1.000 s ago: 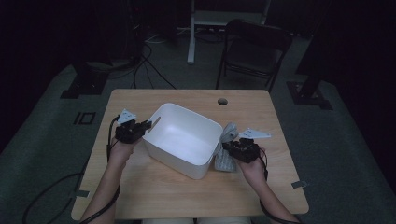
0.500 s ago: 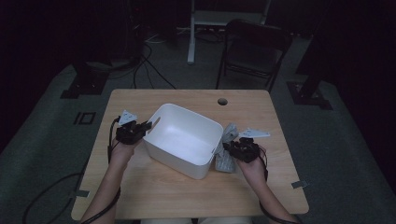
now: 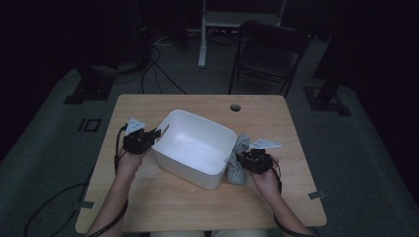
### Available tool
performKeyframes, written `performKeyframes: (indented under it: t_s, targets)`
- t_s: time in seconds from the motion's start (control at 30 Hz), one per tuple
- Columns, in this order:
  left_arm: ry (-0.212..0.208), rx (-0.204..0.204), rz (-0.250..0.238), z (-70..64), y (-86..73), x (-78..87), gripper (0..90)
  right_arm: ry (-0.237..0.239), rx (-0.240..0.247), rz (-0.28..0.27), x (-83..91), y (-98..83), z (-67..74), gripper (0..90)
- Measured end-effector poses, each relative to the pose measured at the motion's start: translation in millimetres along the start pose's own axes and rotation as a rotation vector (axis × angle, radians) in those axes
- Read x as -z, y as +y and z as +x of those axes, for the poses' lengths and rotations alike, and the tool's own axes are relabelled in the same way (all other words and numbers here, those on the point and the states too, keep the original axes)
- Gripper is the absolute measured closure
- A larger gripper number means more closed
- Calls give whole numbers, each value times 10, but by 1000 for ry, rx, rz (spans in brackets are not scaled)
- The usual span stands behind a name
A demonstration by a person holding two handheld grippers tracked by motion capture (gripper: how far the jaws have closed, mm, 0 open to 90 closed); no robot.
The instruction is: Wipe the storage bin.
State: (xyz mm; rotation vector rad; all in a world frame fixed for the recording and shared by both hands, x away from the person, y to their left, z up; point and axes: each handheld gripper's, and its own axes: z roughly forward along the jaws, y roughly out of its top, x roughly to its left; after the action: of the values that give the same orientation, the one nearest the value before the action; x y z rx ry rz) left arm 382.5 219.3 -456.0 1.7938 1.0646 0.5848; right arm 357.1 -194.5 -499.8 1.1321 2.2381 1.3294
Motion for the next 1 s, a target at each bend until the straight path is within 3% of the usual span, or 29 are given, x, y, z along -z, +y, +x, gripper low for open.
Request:
performKeyframes:
  t_s: [0.1, 0.17, 0.27, 0.37, 0.5, 0.53, 0.67, 0.7, 0.73, 0.83, 1.0]
  targets:
    - [-5, -2, 0, 6, 0, -1, 840, -9, 2, 25, -56, -35, -6, 737]
    - [-8, 9, -4, 13, -5, 1, 837, -36, 26, 74, -153, -91, 6, 738]
    - [-3, 10, -5, 10, -2, -3, 838, -16, -10, 104, -241, -159, -49, 738]
    - [11, 28, -5, 4, -3, 2, 840, -7, -24, 111, -220, -140, -49, 739]
    - [9, 41, -1, 9, -2, 7, 842, 42, -52, 79, -74, -107, -20, 738]
    - [12, 42, -1, 4, -1, 6, 842, 59, -42, 55, 59, -80, 56, 737]
    - [5, 42, 0, -3, -4, 4, 841, 107, -28, 18, 224, -54, 226, 738]
    - [5, 42, 0, -3, -4, 4, 841, 107, -28, 18, 224, -54, 226, 738]
    - [3, 40, -1, -7, -3, 1, 841, 77, 10, 29, 159, -71, 295, 739]
    - [8, 38, -3, -5, -8, 5, 841, 72, -16, 10, 76, -118, 282, 742]
    - [13, 41, -5, -10, -13, 9, 840, 27, 14, 4, 56, -117, 309, 743]
